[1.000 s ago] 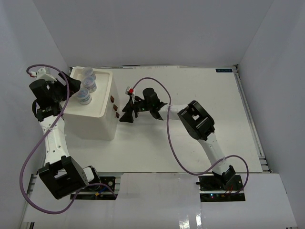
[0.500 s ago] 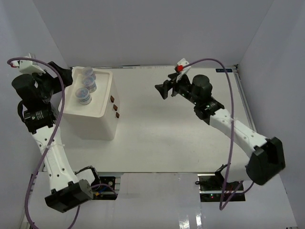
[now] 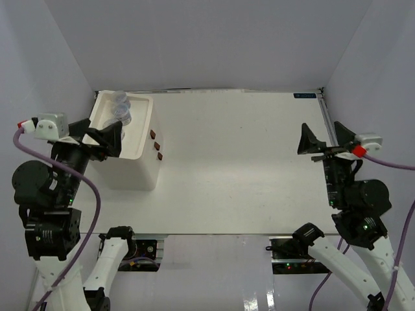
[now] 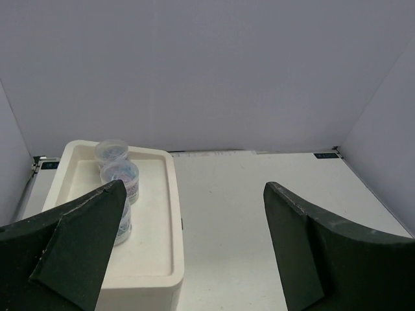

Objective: Sort the stationery into containers
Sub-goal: Reset both arms

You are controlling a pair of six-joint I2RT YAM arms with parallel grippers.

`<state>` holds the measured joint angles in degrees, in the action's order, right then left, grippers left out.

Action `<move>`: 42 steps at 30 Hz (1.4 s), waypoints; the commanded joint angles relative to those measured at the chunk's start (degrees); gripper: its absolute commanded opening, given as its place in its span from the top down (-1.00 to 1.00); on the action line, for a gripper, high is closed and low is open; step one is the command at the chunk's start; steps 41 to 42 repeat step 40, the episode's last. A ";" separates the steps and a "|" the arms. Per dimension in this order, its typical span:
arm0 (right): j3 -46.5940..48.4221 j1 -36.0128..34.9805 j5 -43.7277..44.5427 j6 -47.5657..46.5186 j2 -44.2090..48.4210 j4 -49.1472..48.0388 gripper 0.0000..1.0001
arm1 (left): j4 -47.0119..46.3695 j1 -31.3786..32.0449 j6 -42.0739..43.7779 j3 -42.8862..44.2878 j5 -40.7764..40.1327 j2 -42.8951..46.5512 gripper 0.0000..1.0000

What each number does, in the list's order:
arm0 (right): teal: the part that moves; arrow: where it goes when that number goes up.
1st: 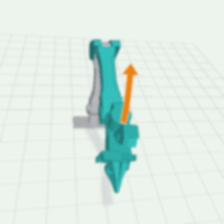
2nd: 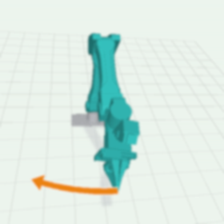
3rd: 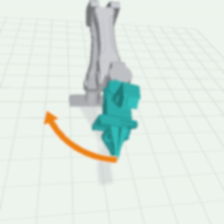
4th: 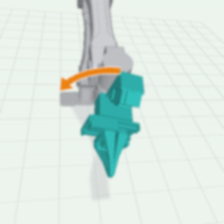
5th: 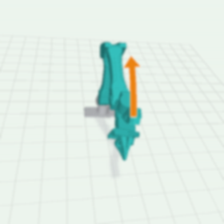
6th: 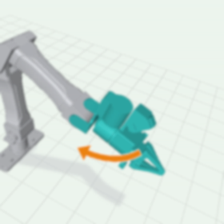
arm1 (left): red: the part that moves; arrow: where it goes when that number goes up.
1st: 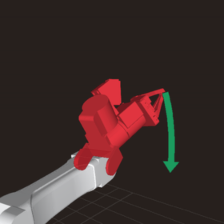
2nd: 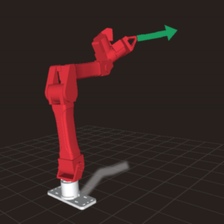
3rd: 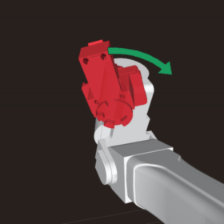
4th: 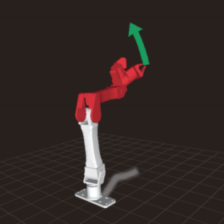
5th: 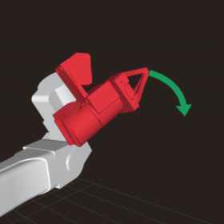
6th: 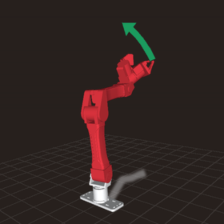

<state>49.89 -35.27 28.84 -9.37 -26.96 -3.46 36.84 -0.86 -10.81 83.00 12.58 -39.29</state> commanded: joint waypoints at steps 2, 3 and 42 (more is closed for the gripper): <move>-4.53 0.02 4.12 -1.27 9.54 1.79 -0.86 | 4.03 3.94 1.85 -0.38 -6.52 4.30 -0.96; -5.06 0.02 3.68 -1.36 11.04 2.84 -0.86 | 4.20 4.37 1.58 -1.17 -6.51 5.00 -0.96; -9.63 -0.06 -2.39 -0.30 21.60 13.93 -0.80 | 7.19 9.74 -2.90 -19.37 -16.80 14.94 -0.96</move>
